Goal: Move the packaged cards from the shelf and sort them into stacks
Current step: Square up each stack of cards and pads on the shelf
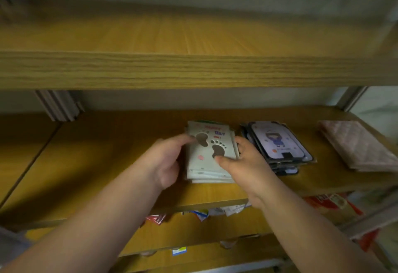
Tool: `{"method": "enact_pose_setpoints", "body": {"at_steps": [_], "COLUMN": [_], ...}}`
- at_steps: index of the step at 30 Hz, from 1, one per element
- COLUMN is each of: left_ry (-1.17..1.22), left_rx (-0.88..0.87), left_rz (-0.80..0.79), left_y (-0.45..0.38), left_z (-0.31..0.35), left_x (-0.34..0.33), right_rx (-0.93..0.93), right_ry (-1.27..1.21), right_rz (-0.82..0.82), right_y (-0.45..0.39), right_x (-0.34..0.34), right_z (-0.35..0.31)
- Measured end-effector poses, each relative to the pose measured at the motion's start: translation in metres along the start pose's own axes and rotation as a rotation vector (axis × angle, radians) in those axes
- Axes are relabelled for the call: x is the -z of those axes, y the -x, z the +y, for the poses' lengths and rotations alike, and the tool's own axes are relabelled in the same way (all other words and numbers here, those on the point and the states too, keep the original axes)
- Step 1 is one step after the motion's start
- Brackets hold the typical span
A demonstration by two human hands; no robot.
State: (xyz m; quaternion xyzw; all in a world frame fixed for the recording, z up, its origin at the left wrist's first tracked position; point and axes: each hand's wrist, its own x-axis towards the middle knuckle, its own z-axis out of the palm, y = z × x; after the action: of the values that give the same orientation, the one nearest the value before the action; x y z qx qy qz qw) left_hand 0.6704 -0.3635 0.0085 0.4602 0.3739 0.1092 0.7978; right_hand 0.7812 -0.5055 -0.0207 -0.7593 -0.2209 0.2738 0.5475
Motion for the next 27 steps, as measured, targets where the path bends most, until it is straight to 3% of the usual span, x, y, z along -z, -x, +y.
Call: {"method": "enact_pose_setpoints", "body": {"at_steps": [3, 6, 10, 15, 17, 27], "left_ry": [-0.022, -0.106, -0.191, -0.573, -0.66, -0.743], "left_rx": [0.083, 0.029, -0.192, -0.648, -0.757, -0.742], "left_rz": [-0.12, -0.119, -0.094, -0.12, -0.165, -0.179], "left_y": [0.0, 0.001, 0.004, 0.011, 0.012, 0.01], "left_z": [0.012, 0.011, 0.0, -0.008, -0.015, -0.036], "left_x": [0.001, 0.002, 0.015, 0.028, 0.03, 0.029], "right_rx": [-0.062, -0.096, -0.049, 0.35, 0.432, 0.408], "right_ry": [-0.157, -0.212, -0.209, -0.002, 0.019, 0.094], "right_rz": [-0.018, -0.015, -0.01, 0.007, 0.0, -0.007], "right_y": [0.002, 0.005, 0.0, 0.003, 0.008, 0.01], "right_x": [0.0, -0.008, -0.011, -0.013, -0.015, -0.016], "right_z": [0.004, 0.002, -0.003, -0.011, -0.003, 0.019]}}
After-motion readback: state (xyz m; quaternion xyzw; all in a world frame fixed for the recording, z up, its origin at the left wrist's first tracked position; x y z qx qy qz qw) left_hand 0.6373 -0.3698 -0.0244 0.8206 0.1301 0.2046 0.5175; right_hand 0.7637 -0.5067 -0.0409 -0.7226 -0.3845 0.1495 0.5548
